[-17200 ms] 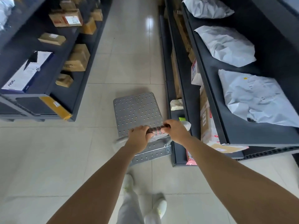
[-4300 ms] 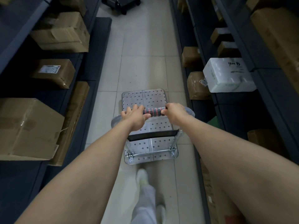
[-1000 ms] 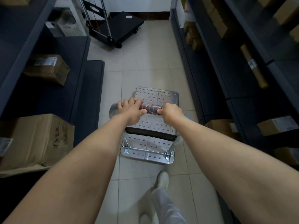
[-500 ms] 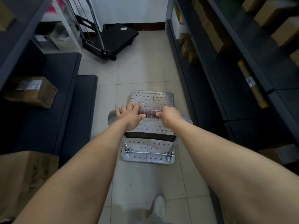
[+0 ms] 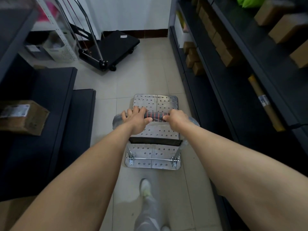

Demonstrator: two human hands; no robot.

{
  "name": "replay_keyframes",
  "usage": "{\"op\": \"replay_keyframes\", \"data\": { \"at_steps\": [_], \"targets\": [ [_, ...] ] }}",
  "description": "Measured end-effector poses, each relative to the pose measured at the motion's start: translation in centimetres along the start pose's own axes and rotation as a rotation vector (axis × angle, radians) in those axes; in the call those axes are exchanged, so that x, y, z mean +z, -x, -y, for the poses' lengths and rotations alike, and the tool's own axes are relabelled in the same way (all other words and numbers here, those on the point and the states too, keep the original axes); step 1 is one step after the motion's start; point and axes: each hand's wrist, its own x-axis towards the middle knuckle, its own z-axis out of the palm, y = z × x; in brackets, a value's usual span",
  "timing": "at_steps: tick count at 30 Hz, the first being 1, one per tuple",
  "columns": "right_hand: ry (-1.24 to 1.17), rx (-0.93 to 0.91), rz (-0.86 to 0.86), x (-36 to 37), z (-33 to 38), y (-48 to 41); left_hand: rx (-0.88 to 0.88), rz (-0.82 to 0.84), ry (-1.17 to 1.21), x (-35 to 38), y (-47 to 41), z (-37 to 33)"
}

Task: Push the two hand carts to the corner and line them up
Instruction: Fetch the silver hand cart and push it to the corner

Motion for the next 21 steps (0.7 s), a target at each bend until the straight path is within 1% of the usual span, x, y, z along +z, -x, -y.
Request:
{"op": "replay_keyframes", "data": {
  "at_steps": [3,7,11,15,21],
  "targets": [
    [-0.041,0.006,0.011,-1.7,1.2,-2.8,0.003,0.008,0.003,-2.0,-3.1,0.5],
    [-0.018,0.007,0.009,-3.6,2.7,-6.6,0.012,0.023,-0.010,-4.5,-7.2,1.0],
    [-0.047,0.017,-0.001,-5.7,4.0,-10.5,0.018,0.025,-0.038,-6.8,-11.3,1.4],
    [-0.105,0.041,-0.005,-7.2,4.6,-13.9,0.032,0.024,-0.047,-8.4,-14.7,1.4],
    [-0.099,0.045,-0.017,-9.7,4.7,-18.4,0.045,0.013,-0.048,-10.4,-19.3,0.6]
  ]
}}
